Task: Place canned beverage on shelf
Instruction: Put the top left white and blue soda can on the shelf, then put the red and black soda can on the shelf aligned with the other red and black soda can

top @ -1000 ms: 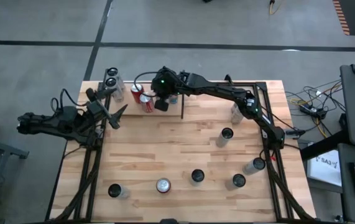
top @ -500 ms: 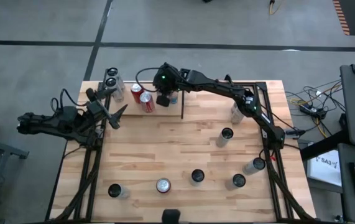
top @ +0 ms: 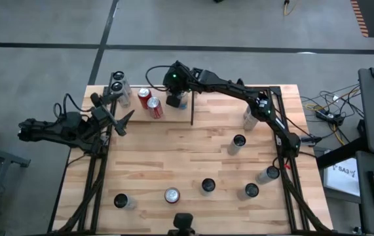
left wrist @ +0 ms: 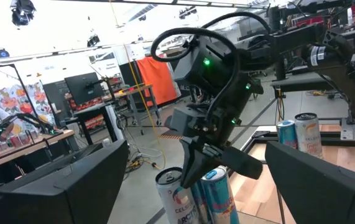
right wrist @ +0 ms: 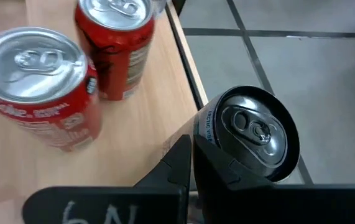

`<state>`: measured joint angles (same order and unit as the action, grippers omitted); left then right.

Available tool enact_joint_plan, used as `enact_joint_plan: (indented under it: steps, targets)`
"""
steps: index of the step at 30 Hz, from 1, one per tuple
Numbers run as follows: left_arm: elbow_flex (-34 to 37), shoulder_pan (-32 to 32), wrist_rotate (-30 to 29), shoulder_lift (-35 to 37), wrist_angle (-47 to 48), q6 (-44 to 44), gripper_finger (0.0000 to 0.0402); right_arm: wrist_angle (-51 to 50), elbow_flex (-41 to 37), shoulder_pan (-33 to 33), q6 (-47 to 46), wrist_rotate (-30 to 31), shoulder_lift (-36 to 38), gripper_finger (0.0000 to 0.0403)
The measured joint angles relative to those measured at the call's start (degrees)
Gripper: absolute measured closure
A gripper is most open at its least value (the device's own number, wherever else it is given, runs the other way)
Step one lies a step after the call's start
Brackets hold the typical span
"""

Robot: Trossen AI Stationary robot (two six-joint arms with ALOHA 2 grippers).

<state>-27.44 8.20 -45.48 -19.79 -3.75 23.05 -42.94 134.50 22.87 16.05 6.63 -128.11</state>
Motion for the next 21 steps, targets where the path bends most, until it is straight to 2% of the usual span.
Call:
enact_joint_plan:
  steps: [11, 15, 21]
  targets:
    - [0.0, 0.0, 0.0, 0.0, 0.0, 0.0, 0.0038, 1.3, 0.3, -2.1, -1.6, 0.2, 1.8, 0.0394]
    - [0.0, 0.0, 0.3, 0.0, 0.6, -1.0, 0.0038, -1.5, 0.4, -4.5, -1.7, 4.2, 5.3, 0.0394]
    - [0.0, 0.0, 8.0, -0.6, 1.9, -6.3, 0.0038, -8.7, 0.4, -8.7, -3.4, 4.5, 12.4, 0.0394]
